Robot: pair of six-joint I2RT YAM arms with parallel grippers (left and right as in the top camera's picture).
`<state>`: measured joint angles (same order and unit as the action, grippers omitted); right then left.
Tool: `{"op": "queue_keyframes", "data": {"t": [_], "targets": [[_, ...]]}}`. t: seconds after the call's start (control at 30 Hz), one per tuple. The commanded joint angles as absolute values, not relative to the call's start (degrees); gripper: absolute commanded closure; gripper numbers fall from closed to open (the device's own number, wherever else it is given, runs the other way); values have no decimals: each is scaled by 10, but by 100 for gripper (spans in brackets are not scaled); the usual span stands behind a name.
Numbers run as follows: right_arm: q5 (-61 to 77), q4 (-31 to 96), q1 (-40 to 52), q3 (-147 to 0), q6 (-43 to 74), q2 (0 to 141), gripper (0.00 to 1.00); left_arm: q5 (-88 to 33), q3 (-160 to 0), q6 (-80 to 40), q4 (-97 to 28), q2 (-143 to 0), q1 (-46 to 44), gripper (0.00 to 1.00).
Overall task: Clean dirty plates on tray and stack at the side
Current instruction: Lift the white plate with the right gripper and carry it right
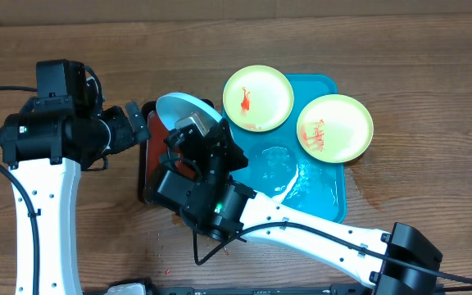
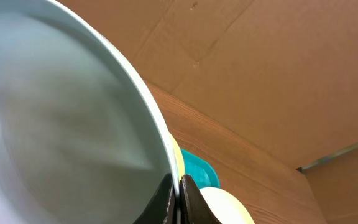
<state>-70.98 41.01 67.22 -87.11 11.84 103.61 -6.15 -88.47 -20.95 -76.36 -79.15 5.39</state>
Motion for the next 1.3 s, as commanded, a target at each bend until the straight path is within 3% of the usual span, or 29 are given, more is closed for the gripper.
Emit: {"op": "queue_keyframes", "data": {"t": [0.0,0.2,0.47,0.63,0.97,1.1,1.27], "targets": [[-735,405,674,-885,127,1027,96,-54,-894,-201,-764,-794,56,0],[-665,414,617,-885,222,1025,96,-54,-894,-201,-764,-794,56,0],[-91,434,410,-889,256,964,96,-54,-894,-201,-764,-794,56,0],[86,464,246,-889,258,887,96,-54,-894,-201,-764,-794,56,0],[63,639,-152,-877,288,872,96,-54,-894,-201,-764,-794,56,0],[21,648,-261,-839,288,894,96,-54,-894,-201,-764,-794,56,0],[-4,601,-334,-744,300,906,96,-54,-894,-201,-764,-794,56,0]]}}
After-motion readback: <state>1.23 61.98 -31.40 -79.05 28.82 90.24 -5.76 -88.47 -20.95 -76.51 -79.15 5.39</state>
